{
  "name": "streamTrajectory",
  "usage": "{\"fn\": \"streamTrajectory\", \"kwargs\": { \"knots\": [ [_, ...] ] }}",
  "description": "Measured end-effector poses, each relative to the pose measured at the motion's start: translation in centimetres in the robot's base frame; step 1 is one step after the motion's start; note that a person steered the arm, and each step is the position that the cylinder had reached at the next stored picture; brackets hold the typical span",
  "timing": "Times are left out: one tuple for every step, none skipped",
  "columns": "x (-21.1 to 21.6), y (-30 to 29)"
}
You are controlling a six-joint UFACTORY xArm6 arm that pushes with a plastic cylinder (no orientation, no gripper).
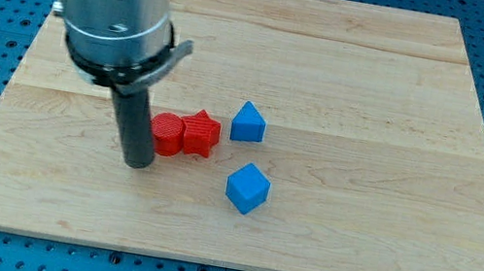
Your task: Place the red star and blue triangle diagonal to the blue cube
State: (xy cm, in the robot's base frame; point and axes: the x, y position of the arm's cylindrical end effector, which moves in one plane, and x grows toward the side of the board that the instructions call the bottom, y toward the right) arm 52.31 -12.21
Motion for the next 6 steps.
{"fn": "streamTrajectory", "kwargs": {
  "knots": [
    [-1.6,1.0],
    [-4.4,5.2],
    [-5.2,10.1],
    [-6.2,14.0],
    [-7.2,17.2],
    [-7.7,21.2]
  ]
}}
